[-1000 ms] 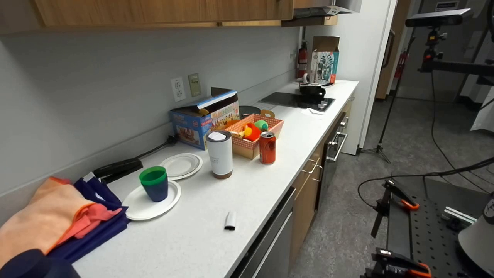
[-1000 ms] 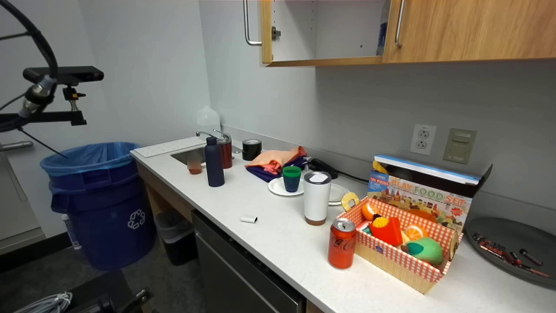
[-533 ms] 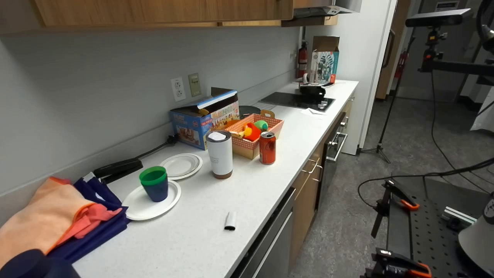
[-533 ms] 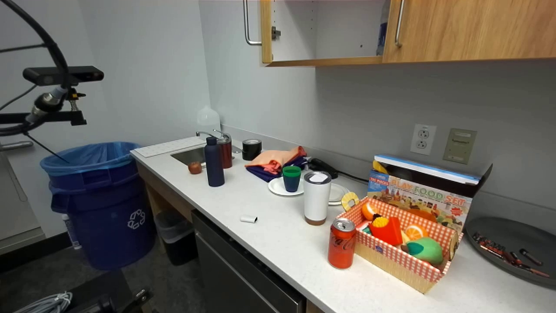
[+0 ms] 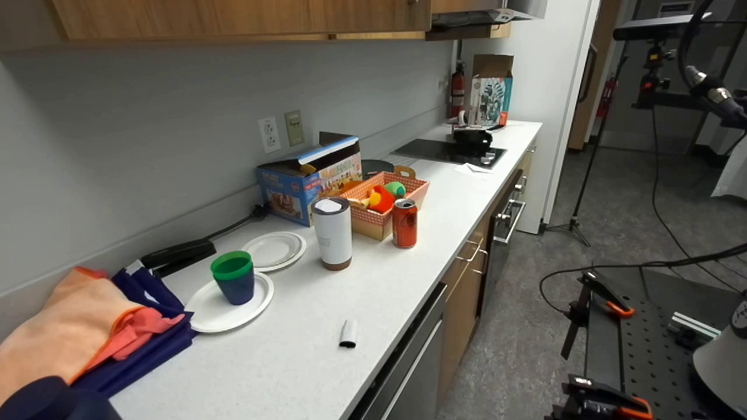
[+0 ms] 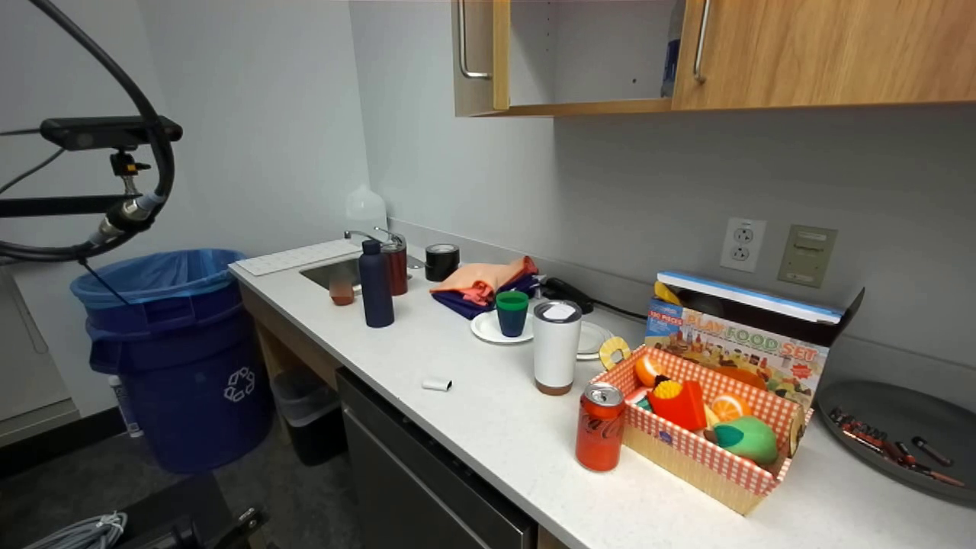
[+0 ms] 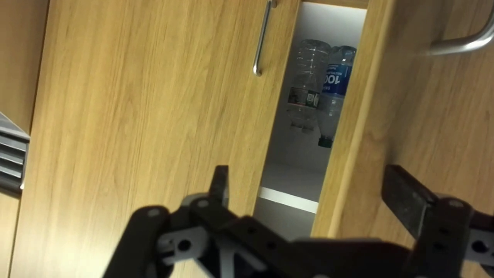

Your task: Close the top left cabinet door

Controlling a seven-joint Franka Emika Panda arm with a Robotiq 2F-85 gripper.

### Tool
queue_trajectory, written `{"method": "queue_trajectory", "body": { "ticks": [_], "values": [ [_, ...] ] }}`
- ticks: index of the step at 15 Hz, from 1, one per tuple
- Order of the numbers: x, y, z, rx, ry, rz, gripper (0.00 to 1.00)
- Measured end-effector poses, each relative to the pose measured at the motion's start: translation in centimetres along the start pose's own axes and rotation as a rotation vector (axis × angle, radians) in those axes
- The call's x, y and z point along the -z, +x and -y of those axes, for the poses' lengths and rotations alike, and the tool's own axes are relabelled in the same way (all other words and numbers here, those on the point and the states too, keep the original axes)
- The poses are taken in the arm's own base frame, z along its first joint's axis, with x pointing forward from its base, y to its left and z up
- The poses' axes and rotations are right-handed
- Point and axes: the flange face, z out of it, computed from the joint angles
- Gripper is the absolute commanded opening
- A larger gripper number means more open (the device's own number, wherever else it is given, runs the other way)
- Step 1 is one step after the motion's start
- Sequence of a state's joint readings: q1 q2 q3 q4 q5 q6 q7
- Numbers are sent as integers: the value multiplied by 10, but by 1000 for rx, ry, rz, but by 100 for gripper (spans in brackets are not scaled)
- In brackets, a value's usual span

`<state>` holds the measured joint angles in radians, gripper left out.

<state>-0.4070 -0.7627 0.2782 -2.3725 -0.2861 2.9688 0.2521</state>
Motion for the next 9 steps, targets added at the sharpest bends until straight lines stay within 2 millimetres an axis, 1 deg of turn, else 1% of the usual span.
{"method": "queue_trajectory", "body": {
  "ticks": [6, 9],
  "values": [
    [-34, -3, 2, 28, -93, -55, 100],
    [-50, 0, 5, 43, -153, -65, 100]
  ]
}}
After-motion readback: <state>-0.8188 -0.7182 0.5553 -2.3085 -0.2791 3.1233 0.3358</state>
